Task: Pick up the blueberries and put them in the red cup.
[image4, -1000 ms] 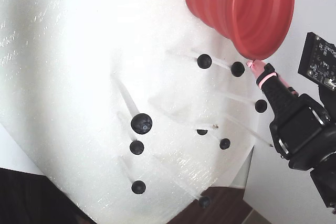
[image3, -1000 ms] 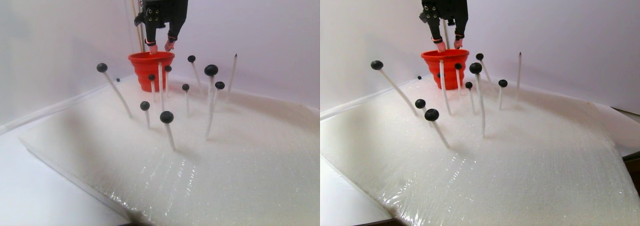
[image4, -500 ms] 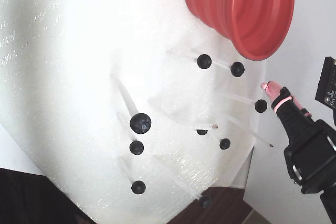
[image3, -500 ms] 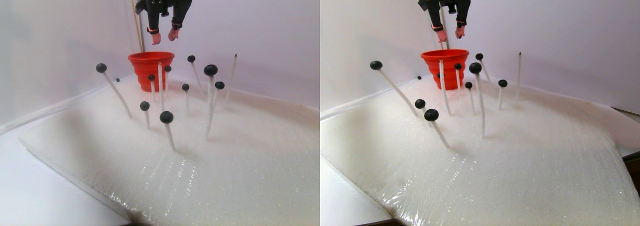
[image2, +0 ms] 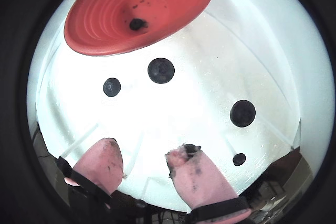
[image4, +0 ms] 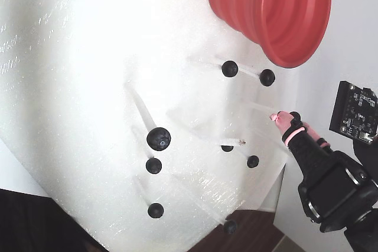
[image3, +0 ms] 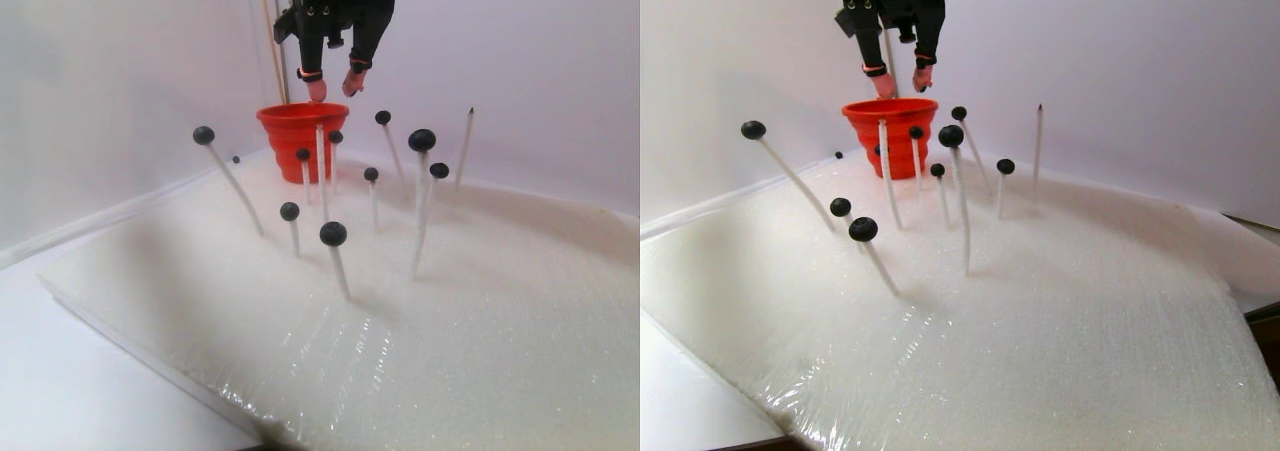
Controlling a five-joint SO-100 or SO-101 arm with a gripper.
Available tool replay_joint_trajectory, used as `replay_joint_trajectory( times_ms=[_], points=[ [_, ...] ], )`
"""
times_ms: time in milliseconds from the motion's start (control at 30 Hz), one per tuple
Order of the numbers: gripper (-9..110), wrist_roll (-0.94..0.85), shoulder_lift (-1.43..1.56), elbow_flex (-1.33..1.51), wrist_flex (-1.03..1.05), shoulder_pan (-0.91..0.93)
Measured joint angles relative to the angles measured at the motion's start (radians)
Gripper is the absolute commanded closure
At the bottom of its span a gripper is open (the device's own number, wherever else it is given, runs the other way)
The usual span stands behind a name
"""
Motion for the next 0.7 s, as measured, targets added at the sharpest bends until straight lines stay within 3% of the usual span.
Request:
replay_joint_trajectory(
  times_ms=[700],
  points=[
    [84, 0.009, -0.031, 0.025, -0.123, 0.018]
  ],
)
